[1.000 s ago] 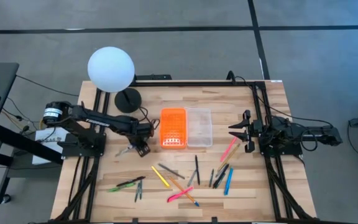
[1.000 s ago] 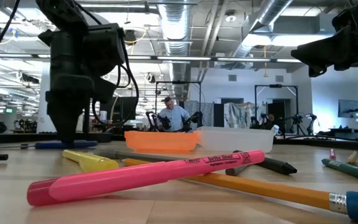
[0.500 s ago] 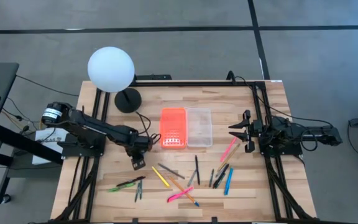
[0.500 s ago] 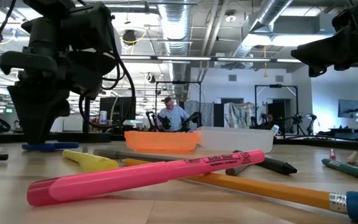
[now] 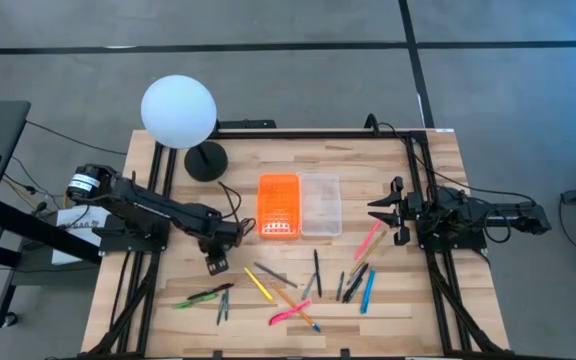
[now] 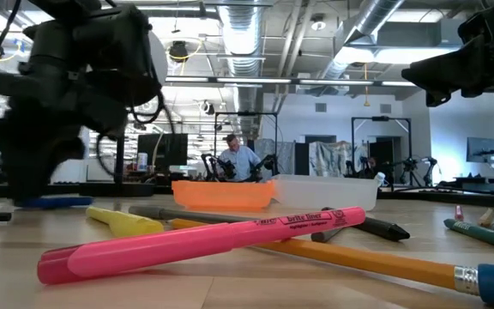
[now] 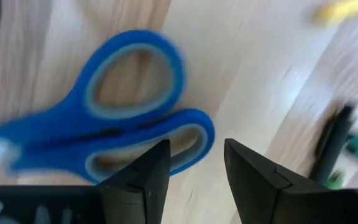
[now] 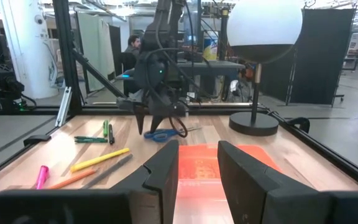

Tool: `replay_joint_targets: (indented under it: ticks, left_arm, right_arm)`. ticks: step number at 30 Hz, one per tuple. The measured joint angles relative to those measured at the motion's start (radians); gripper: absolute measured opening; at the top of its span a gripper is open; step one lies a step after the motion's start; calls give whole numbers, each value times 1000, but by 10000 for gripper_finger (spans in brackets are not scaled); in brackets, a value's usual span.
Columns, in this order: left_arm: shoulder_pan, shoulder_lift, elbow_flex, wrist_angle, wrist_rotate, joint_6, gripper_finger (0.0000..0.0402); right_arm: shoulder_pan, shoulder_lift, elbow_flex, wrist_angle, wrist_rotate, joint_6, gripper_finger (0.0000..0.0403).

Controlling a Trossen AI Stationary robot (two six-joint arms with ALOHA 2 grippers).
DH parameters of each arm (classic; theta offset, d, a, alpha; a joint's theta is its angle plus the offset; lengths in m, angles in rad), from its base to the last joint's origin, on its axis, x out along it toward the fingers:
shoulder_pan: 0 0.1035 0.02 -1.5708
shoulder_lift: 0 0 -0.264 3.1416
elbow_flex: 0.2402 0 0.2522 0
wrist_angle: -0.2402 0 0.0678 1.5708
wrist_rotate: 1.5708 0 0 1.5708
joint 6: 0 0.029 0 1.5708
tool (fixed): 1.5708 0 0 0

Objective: Pick & place school supplies into a supply box
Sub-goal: Put the scissors into the orange supply box

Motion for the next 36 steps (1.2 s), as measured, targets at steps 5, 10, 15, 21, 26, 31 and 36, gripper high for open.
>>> replay_joint_targets:
  ticks: [5, 10, 15, 21, 26, 31, 36]
  left_arm:
    - [-28, 0, 0, -90, 6, -78, 146]
    - [-70, 0, 0, -98, 29, -122, 146]
    - [-96, 0, 0, -98, -7, -139, 146]
    - [-98, -2, 0, -99, -36, -168, 146]
    - [-99, -9, 0, -108, -31, -177, 151]
    - [-103, -9, 0, -165, -41, -267, 175]
    - [-114, -8, 0, -278, -55, -345, 200]
  right_arm:
    - [0, 0, 0, 0, 0, -1, 107]
    - [0, 0, 0, 0, 0, 0, 107]
    - [0, 0, 0, 0, 0, 0, 107]
    - [0, 0, 0, 0, 0, 0, 107]
    - [0, 0, 0, 0, 0, 0, 107]
    - [0, 0, 0, 0, 0, 0, 107]
    - [0, 0, 0, 0, 0, 0, 107]
